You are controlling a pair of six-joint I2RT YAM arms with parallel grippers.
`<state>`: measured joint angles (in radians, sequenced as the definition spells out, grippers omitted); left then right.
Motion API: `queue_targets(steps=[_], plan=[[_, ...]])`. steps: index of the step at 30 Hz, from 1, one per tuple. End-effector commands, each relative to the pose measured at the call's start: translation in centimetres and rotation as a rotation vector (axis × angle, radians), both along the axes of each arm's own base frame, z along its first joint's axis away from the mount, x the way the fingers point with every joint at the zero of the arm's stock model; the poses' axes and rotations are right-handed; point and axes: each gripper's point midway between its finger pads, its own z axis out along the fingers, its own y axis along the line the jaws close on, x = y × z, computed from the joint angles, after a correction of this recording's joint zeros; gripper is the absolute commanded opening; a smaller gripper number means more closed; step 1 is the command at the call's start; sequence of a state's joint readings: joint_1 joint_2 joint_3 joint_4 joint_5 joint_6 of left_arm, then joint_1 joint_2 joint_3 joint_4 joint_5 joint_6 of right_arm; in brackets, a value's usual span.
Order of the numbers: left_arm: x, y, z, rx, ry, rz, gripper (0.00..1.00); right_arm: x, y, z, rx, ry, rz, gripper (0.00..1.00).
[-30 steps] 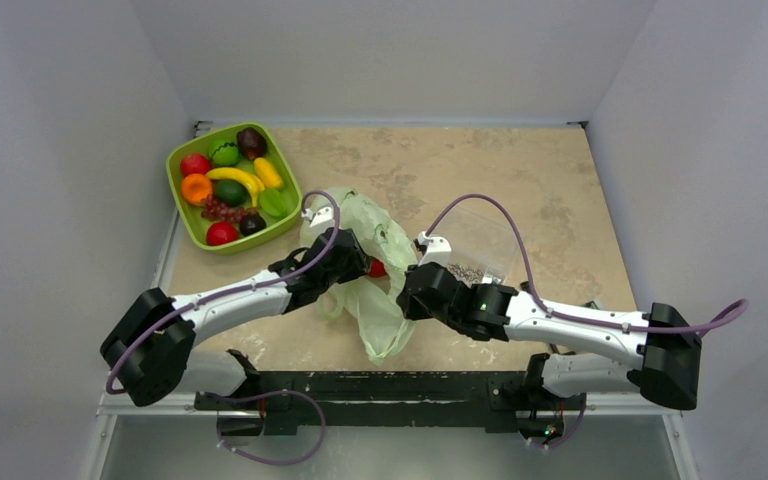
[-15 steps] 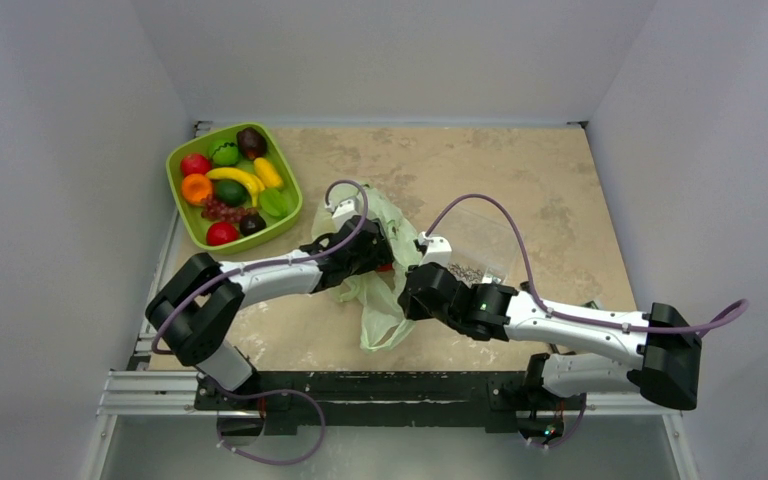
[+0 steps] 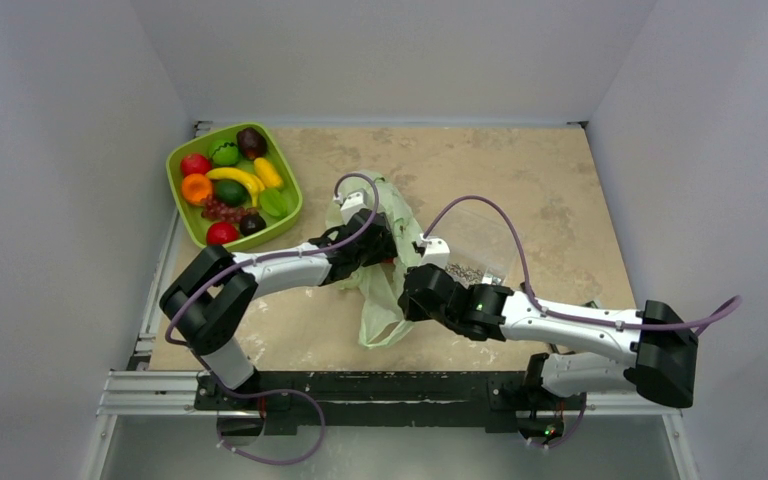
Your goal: Take the fake fruits out of the plastic bag
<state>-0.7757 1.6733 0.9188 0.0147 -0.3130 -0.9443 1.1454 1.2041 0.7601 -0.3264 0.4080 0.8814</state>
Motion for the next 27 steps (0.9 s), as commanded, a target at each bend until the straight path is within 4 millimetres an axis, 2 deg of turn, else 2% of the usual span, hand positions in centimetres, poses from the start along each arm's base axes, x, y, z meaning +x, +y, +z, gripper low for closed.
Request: queue_targets(steps=[1, 3, 6, 11, 17, 24, 27], plan=[[-0.8, 3.6, -1.1, 0.125, -0.006, 0.010, 0.23, 0.1, 0.1, 0.3, 0.016, -0.015, -0.005, 0.00], [-1.4, 4.3, -0.6, 0.135, -0.017, 0.003, 0.13, 0.1, -0.1, 0.3, 0.016, -0.019, -0.007, 0.00], [-2.2, 5.5, 0.9, 0.153, -0.044, -0.009, 0.08, 0.3, -0.2, 0.5, 0.018, -0.031, -0.016, 0.00], [-4.5, 6.4, 3.0, 0.169, -0.048, -0.109, 0.05, 0.8, -0.1, 0.6, 0.020, -0.048, -0.038, 0.00], [-9.3, 5.6, 4.6, 0.089, 0.035, -0.322, 0.04, 1.5, 0.7, 0.7, 0.008, -0.059, -0.046, 0.00], [-14.0, 8.0, 5.9, 0.050, 0.078, -0.387, 0.03, 2.1, 0.7, 2.3, 0.035, -0.096, -0.067, 0.00], [-16.0, 8.2, 6.5, 0.016, 0.091, -0.451, 0.03, 2.3, 0.4, 2.8, 0.049, -0.106, -0.091, 0.00]])
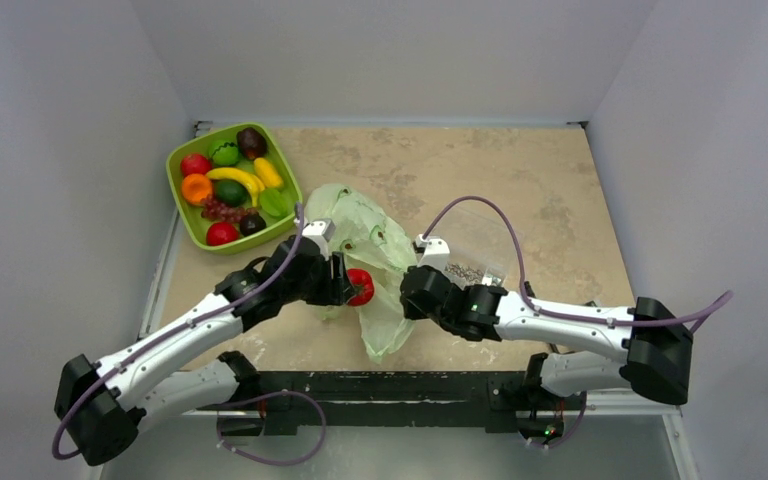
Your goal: Take the fake fruits out of the plastic bag
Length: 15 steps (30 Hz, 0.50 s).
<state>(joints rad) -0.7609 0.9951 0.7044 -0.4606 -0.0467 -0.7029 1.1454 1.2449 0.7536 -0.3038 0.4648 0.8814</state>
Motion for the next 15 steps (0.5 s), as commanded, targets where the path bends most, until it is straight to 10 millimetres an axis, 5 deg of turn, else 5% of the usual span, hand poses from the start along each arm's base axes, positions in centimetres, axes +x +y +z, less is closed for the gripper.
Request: queue_targets(steps=[1, 7, 12, 15], plan=[[-3.7, 0.7, 0.5, -0.022, 0.059, -0.123, 0.02, 1.4, 0.7, 4.0, 0.091, -0.085, -0.052, 0.00], [-5.7, 0.6, 5.8, -0.163, -0.016, -0.188, 0.02, 1.5, -0.1, 3.1, 0.059, -0.080, -0.080, 0.00], [-5.0, 4.0, 11.4, -0.083, -0.150, -0.101, 0.02, 1.1, -0.4, 2.6, 0.071, -0.069, -0.081, 0.00], [-2.8, 7.1, 13.9, 0.046, -0.243, 0.009, 0.02, 1.0, -0.6, 2.5, 0.077, -0.068, -0.077, 0.00]])
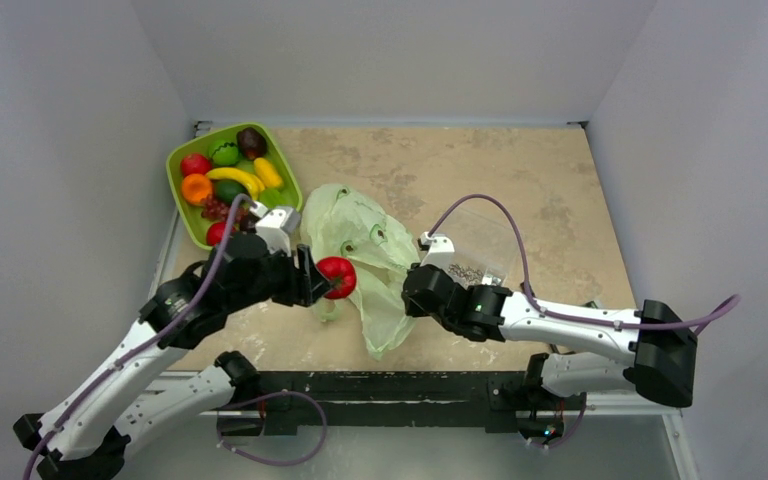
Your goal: Take the fake fruits out of the plastic bag
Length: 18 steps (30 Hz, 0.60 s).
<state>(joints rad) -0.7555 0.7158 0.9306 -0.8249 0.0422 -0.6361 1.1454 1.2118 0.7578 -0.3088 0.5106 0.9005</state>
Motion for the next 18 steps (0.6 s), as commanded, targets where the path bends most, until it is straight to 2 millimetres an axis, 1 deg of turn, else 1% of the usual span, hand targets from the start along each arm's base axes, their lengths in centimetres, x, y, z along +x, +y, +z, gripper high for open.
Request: queue_targets(steps=[1, 3, 5, 7, 9, 12, 13, 14, 15, 17, 18], plan=[[2.9, 5.1, 4.5, 0.176, -0.163, 0.171, 0.02, 0.3, -0.2, 1.2, 0.050, -0.035, -0.030, 0.00], [4.9, 7.1, 5.9, 0.240, -0.200, 0.271, 0.00, 0.3, -0.1, 1.5, 0.050, -0.044, -0.019, 0.00], [7.0, 8.9, 6.7, 0.293, -0.236, 0.372, 0.00, 0.4, 0.0, 1.8, 0.049, -0.050, -0.010, 0.00], [9.6, 10.9, 7.3, 0.327, -0.278, 0.479, 0.00, 0.5, 0.1, 2.2, 0.049, -0.058, -0.001, 0.00], [12.1, 12.3, 7.3, 0.331, -0.284, 0.554, 0.00, 0.5, 0.4, 2.4, 0.050, -0.063, 0.011, 0.00], [15.8, 13.7, 6.3, 0.278, -0.235, 0.632, 0.00, 0.5, 0.6, 2.3, 0.042, -0.061, 0.021, 0.00], [16.9, 14.4, 5.7, 0.280, -0.218, 0.666, 0.00, 0.5, 0.7, 2.3, 0.043, -0.059, 0.022, 0.00], [18.4, 15.2, 4.8, 0.296, -0.197, 0.704, 0.00, 0.5, 0.8, 2.3, 0.049, -0.059, 0.024, 0.00], [19.1, 16.2, 4.4, 0.301, -0.182, 0.743, 0.00, 0.5, 1.0, 2.4, 0.056, -0.058, 0.028, 0.00], [21.1, 17.2, 3.0, 0.287, -0.142, 0.763, 0.00, 0.4, 1.3, 2.4, 0.066, -0.055, 0.037, 0.00], [22.2, 17.6, 1.6, 0.270, -0.095, 0.764, 0.00, 0.4, 1.4, 2.4, 0.067, -0.053, 0.040, 0.00]])
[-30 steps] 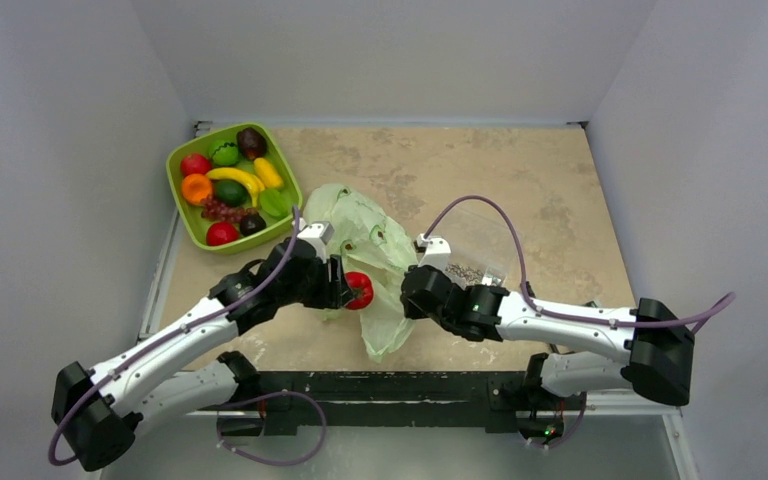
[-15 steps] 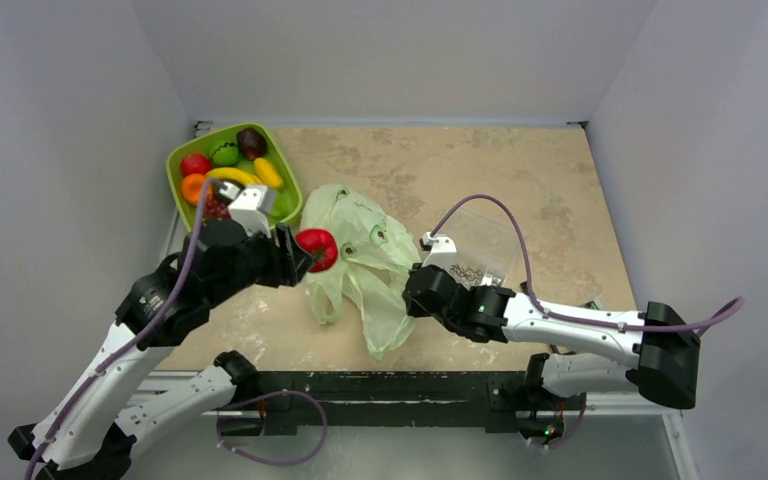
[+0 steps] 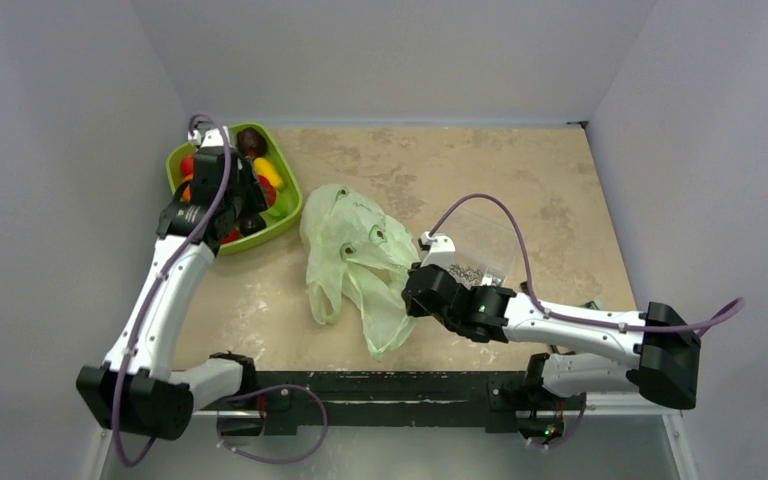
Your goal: Take the fake fruits out of the plastic bag
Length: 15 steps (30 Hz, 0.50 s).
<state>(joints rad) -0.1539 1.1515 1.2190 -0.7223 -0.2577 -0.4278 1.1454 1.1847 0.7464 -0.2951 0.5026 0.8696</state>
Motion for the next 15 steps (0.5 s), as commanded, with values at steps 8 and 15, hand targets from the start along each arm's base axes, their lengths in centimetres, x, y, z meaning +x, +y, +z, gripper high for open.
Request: queue_targets(steps=[8, 15], plan=[[7.5, 3.3, -6.7, -0.277, 0.156, 0.057, 0.08, 0.4, 2.2, 2.3, 0.080, -0.025, 0.032, 0.00], [7.8, 5.0, -10.0, -0.255, 0.214, 0.093, 0.40, 0.6, 2.0, 2.1, 0.063, -0.031, 0.019, 0.00]])
